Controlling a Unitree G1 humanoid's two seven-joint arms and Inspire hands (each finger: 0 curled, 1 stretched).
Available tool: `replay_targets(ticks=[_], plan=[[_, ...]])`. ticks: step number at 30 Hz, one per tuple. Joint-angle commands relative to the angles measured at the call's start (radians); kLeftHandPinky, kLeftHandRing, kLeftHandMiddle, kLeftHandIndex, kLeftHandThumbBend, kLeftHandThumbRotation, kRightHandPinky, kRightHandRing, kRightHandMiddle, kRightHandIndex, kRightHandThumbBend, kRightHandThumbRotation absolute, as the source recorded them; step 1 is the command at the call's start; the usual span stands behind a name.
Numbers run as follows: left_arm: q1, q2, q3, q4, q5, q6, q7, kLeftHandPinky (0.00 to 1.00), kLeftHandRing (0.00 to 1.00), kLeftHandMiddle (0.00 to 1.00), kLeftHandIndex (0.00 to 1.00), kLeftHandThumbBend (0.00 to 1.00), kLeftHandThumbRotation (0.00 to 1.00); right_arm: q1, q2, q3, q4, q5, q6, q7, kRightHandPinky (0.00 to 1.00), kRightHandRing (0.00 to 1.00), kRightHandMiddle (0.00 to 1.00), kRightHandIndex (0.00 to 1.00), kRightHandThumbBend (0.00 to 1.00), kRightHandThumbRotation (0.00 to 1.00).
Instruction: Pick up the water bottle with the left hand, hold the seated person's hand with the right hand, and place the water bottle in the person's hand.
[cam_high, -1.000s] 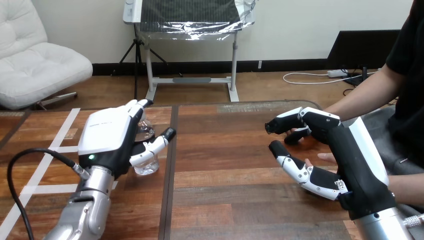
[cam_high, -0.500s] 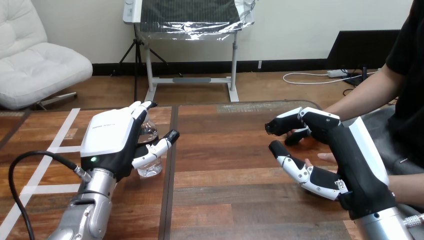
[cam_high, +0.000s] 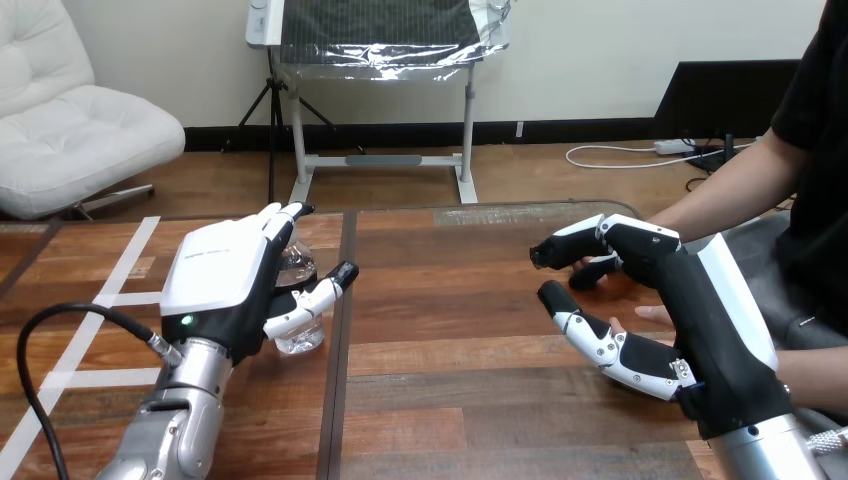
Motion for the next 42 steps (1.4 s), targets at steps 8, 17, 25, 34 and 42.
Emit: replay_targets(ticks=[8, 17, 25, 34, 42], plan=[[-0.001, 0.001, -0.009, 0.061, 0.032, 0.008, 0.015, 0.91, 0.90, 0.92, 0.91, 0.55, 1.00, -0.062, -0.004, 0.002, -0.020, 0.011, 0.006, -0.003, 0.53, 0.64, 0.62, 0.56, 0.40, 0.00], [-0.016, -0.007, -0.007, 0.098, 0.044, -0.005, 0.053, 0.96, 0.96, 0.97, 0.95, 0.56, 1.00, -0.066, -0.007, 0.001, -0.010, 0.014, -0.010, -0.005, 0.53, 0.63, 0.62, 0.57, 0.40, 0.00], [-0.029, -0.013, -0.009, 0.127, 0.059, -0.026, 0.122, 0.98, 0.99, 1.00, 0.99, 0.55, 1.00, -0.066, -0.008, 0.000, -0.012, 0.013, -0.008, -0.005, 0.53, 0.63, 0.62, 0.57, 0.40, 0.00], [-0.046, -0.023, -0.012, 0.158, 0.067, -0.037, 0.178, 0.99, 1.00, 1.00, 1.00, 0.56, 1.00, -0.068, -0.007, 0.001, -0.014, 0.008, -0.007, -0.007, 0.52, 0.63, 0.61, 0.56, 0.41, 0.00], [-0.060, -0.029, -0.014, 0.180, 0.080, -0.045, 0.221, 1.00, 1.00, 1.00, 1.00, 0.58, 1.00, -0.070, -0.006, 0.003, -0.011, 0.006, -0.004, -0.007, 0.51, 0.62, 0.61, 0.56, 0.41, 0.00]])
